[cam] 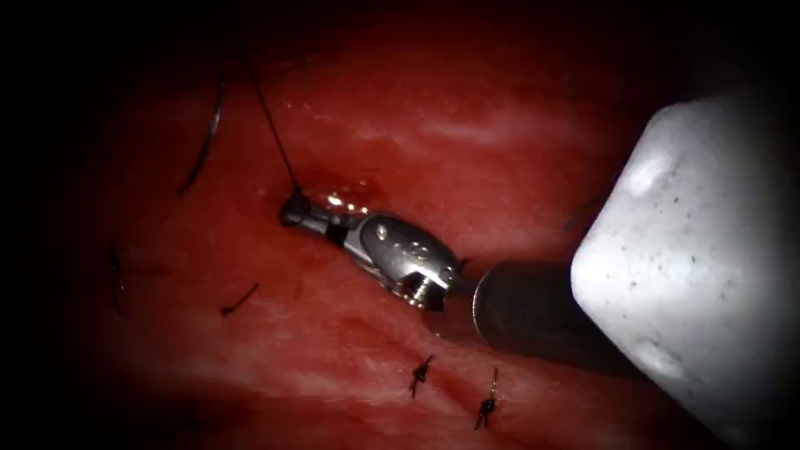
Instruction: Wound Closure
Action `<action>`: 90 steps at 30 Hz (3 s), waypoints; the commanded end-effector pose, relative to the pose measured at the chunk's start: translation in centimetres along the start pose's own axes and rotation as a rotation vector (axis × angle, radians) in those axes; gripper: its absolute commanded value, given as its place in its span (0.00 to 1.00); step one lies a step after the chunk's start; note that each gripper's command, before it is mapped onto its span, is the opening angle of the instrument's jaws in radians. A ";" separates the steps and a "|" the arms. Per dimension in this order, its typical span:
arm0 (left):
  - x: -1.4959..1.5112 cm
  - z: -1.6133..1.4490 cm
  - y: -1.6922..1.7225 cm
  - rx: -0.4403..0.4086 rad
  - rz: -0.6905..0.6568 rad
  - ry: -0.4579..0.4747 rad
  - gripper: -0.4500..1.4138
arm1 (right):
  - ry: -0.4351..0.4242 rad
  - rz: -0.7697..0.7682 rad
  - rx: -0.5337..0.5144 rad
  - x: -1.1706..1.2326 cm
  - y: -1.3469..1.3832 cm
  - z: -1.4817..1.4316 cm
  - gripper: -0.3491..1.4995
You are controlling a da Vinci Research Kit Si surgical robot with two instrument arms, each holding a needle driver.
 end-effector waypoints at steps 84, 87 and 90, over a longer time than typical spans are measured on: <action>-0.01 -0.48 -0.85 0.108 -0.182 0.119 0.00 | -0.021 0.041 0.070 0.22 -0.30 -0.18 0.84; 0.13 -0.83 -0.77 0.092 -0.196 0.151 0.00 | -0.021 0.048 0.072 0.30 -0.29 -0.21 0.84; 0.26 -1.18 -0.74 0.078 -0.201 0.164 0.00 | -0.021 0.052 0.073 0.34 -0.26 -0.22 0.84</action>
